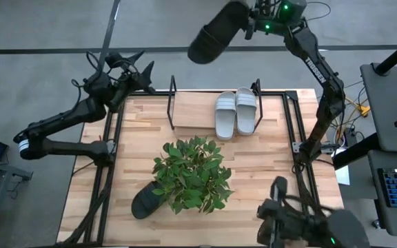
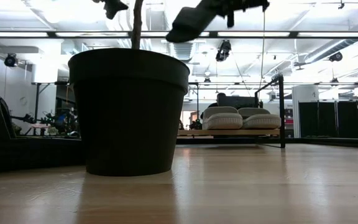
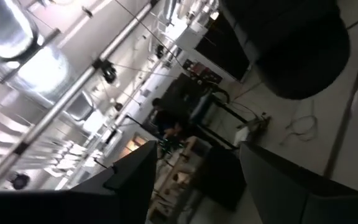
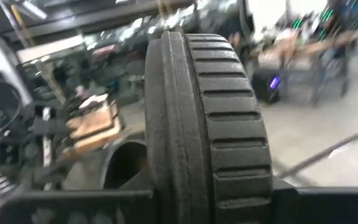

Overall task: Pick and place slides into the shelf
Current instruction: Put the right black slide on the shelf

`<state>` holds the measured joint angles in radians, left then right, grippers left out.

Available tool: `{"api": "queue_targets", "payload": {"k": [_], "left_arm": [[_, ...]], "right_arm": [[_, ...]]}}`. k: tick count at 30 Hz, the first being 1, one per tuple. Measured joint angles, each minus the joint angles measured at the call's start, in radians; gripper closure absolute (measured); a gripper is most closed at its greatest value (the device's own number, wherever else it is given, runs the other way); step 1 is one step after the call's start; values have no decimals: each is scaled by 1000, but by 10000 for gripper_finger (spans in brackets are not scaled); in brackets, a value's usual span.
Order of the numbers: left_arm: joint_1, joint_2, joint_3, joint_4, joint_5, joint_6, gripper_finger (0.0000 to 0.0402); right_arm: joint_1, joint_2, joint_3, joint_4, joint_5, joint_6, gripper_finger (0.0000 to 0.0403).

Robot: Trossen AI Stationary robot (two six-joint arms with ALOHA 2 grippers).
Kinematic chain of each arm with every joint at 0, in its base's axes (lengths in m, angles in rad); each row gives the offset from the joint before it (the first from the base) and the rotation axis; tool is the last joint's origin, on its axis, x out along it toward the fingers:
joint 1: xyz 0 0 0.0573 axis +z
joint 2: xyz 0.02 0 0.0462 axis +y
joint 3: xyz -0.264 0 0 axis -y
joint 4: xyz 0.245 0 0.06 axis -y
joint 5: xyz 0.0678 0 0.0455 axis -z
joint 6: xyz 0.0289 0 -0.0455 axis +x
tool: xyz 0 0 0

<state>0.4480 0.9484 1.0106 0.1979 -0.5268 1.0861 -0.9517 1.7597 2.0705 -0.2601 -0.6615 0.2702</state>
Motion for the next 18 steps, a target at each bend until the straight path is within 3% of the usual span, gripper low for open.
{"api": "queue_targets", "payload": {"k": [4,12,18], "left_arm": [[0,-12,-26,-28,-2,-57,187],[-1,-7,-96,-18,-15,-82,187],[0,7,-119,15,-36,-94,187]], "right_arm": [[-39,49,-1,-63,-142,5,349],[-81,169,12,-127,-252,-5,349],[-78,306,144,-324,-261,-88,349]]}}
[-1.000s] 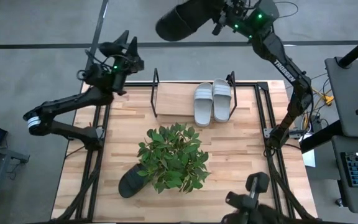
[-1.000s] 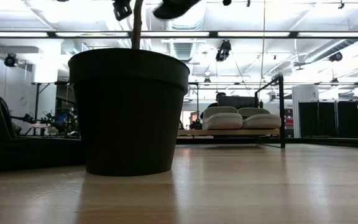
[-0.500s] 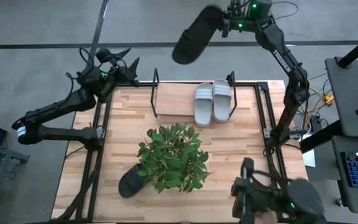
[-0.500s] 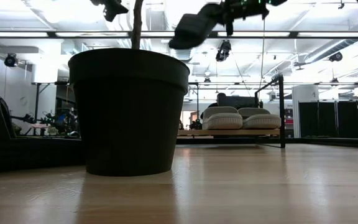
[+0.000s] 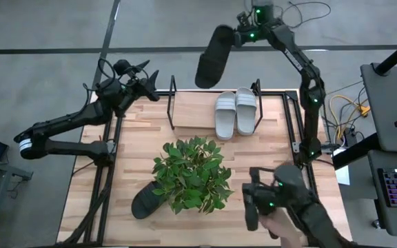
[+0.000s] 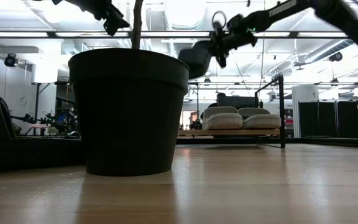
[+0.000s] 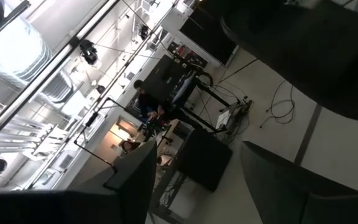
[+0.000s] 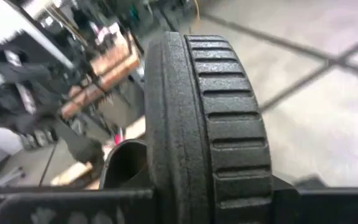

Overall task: Pick and place slides into the shelf
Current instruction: Put the right black slide on the shelf

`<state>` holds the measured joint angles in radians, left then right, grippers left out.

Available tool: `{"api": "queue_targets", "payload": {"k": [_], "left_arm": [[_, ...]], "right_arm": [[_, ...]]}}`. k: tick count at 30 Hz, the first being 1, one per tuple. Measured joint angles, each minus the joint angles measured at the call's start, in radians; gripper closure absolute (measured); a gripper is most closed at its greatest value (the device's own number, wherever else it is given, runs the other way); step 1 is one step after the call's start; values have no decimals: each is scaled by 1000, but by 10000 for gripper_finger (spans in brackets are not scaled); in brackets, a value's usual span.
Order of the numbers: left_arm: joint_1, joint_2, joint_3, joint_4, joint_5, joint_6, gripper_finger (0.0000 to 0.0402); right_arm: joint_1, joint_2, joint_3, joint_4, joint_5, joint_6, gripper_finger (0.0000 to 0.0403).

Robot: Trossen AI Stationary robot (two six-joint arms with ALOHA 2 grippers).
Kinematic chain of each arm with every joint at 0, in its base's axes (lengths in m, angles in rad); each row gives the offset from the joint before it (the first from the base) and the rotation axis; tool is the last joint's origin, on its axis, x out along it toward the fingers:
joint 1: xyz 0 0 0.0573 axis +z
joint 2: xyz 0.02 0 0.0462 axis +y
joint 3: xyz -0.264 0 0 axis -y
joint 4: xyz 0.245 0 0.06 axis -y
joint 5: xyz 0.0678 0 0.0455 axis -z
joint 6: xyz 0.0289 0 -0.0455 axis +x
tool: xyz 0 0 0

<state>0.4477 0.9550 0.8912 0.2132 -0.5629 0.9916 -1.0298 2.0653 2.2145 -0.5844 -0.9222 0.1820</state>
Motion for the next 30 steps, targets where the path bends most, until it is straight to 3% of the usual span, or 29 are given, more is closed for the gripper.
{"api": "queue_targets", "payload": {"k": [6,18,30], "left_arm": [[0,0,-13,22,-4,0,187],[0,0,-14,31,-19,-1,187],[0,8,-15,32,-20,-17,187]], "right_arm": [[-1,124,143,-215,6,-112,349],[9,137,121,-314,37,-183,349],[67,137,11,-316,59,-130,349]]}}
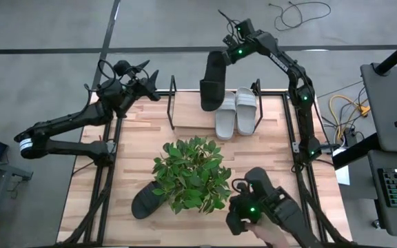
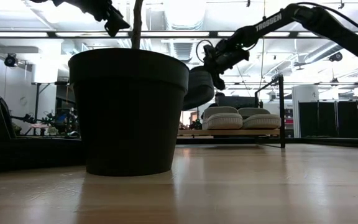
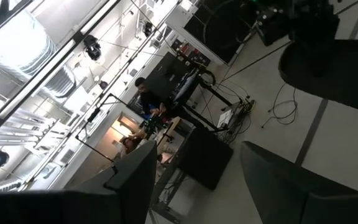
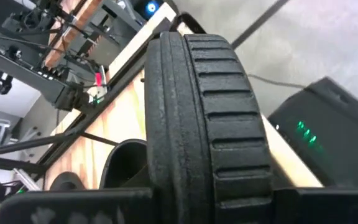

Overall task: Pick and place slides into the shelf
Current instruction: Put the right black slide on the shelf

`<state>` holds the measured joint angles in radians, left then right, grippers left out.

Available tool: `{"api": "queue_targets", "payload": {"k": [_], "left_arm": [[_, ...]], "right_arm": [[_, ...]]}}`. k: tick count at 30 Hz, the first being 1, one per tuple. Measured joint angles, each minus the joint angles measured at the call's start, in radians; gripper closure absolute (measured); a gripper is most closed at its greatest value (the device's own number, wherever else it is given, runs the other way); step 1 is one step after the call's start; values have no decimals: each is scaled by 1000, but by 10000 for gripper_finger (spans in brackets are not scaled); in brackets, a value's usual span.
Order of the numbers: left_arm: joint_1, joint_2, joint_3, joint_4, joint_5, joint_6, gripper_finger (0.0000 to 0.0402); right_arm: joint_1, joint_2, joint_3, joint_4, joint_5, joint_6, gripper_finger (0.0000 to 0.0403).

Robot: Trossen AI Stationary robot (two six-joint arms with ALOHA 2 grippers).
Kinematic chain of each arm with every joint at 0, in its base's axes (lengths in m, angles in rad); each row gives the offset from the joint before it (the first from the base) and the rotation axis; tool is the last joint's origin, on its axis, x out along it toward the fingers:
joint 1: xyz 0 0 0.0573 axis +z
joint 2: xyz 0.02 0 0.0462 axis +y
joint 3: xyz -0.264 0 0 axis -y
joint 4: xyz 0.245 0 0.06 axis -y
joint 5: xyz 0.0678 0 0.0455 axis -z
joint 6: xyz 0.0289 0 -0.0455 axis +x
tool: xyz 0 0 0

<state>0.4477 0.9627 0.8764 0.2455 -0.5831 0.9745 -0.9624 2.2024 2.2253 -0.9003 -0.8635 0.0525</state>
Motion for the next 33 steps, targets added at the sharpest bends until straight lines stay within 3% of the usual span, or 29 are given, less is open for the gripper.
{"api": "queue_targets", "payload": {"k": [10,33], "left_arm": [[0,0,0,0,-1,0,187],[0,0,-3,-1,-28,1,187]], "right_arm": [[48,1,-90,133,-1,130,349],[118,1,-308,292,8,196,349]]}}
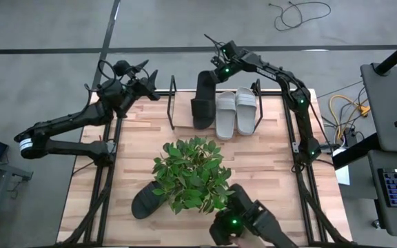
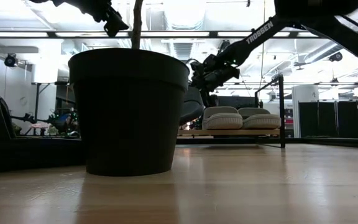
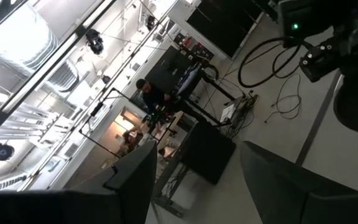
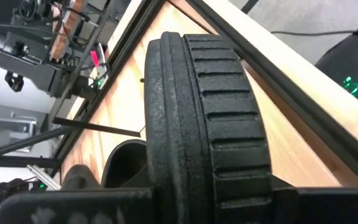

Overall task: Pick and place slides into the shelf
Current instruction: Put the right black slide on the shelf

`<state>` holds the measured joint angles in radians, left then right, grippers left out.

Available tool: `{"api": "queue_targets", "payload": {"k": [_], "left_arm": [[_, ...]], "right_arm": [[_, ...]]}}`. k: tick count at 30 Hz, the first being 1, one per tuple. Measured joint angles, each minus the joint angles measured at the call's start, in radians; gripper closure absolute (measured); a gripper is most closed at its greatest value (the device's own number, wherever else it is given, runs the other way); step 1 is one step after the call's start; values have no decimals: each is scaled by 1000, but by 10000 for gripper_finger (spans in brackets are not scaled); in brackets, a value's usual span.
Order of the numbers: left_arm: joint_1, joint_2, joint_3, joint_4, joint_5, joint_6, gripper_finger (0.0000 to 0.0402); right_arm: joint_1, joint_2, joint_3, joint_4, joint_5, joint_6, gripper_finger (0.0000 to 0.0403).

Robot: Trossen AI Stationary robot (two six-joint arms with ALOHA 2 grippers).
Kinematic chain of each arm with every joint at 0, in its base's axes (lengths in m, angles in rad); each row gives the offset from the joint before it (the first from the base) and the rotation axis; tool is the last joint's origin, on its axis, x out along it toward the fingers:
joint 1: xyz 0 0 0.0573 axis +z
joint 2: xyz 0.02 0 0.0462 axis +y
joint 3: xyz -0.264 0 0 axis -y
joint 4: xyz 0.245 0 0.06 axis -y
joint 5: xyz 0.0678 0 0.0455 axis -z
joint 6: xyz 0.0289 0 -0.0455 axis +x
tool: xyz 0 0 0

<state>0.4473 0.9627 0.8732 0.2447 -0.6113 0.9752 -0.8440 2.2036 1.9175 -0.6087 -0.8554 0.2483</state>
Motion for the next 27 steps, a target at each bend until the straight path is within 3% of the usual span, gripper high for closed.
{"api": "queue_targets", "payload": {"k": [7,27], "left_arm": [[0,0,-12,0,0,0,187],[0,0,-15,1,-3,5,187]], "right_arm": [[5,0,-97,128,-16,75,349],[6,-1,-146,118,2,50,349]]}}
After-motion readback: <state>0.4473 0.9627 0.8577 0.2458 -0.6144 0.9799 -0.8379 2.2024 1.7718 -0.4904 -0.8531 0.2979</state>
